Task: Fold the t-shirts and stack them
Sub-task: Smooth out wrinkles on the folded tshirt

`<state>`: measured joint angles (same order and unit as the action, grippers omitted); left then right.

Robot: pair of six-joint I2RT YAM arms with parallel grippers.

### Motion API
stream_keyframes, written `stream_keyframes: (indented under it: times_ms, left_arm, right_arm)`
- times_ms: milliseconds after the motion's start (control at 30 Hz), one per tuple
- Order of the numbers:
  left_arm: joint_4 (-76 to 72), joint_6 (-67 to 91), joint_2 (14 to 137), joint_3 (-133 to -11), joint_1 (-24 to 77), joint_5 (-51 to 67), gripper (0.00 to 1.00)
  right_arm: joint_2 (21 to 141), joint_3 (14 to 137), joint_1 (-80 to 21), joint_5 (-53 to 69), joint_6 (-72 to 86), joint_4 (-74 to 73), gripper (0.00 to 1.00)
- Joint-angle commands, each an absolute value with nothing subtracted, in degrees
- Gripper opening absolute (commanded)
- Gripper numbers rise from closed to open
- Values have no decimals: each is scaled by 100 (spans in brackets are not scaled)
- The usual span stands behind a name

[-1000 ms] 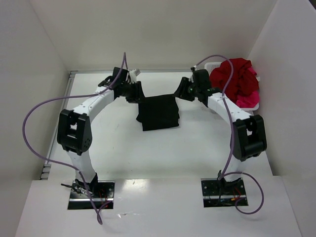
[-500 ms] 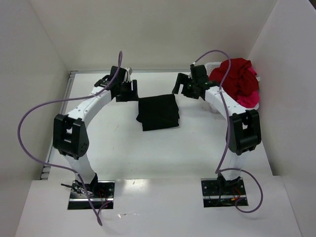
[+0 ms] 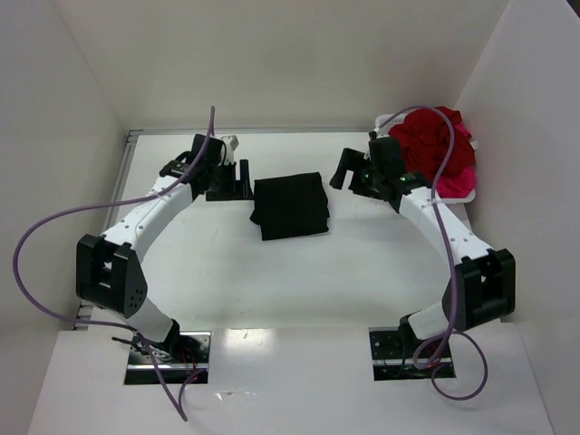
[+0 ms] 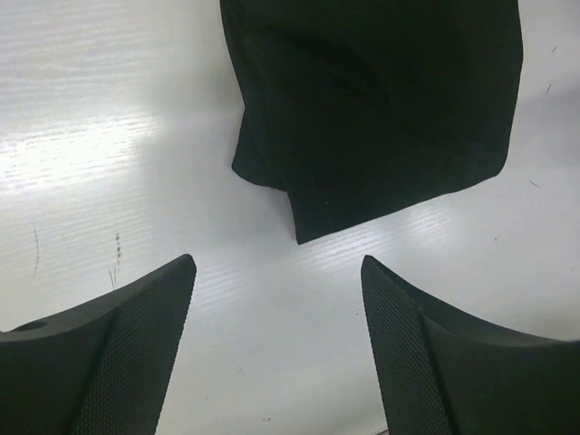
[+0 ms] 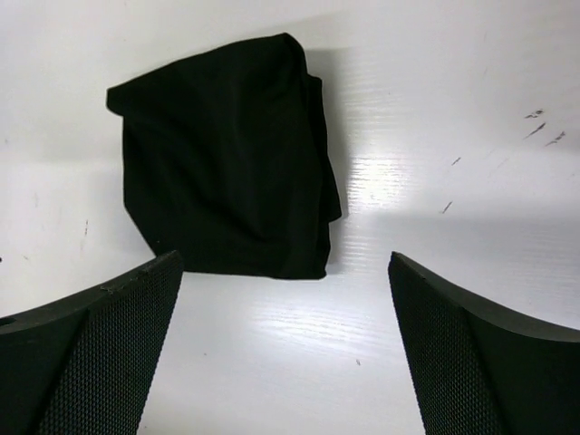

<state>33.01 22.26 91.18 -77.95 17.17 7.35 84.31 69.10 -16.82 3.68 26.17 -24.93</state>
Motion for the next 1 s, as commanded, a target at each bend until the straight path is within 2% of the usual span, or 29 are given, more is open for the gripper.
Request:
stream_keyframes:
  times_ms: [0,133,233,633,967]
  left_arm:
    - [3331,2197,8631,-7717,1731,730,83]
    - [3393,2311,8307,-7567,1731,580,90]
    - [3445,2434,8052,-7436,1731,475,99]
    - [3130,2558,7191,-7075,1731,440,99]
    - [3261,2549,7102,-7075,1731,483,99]
  right_arm:
    - [7990,6645,-1679,150,2707,-2566,100]
    - [7805,6574,-1679,97,2769,-2671,100]
    - [7743,6574,-1679,35,2883,-2741,100]
    - [7401,6609,-1679,43,2900,-2760,100]
    - [7638,6715,-1573,431,2953,-2576,100]
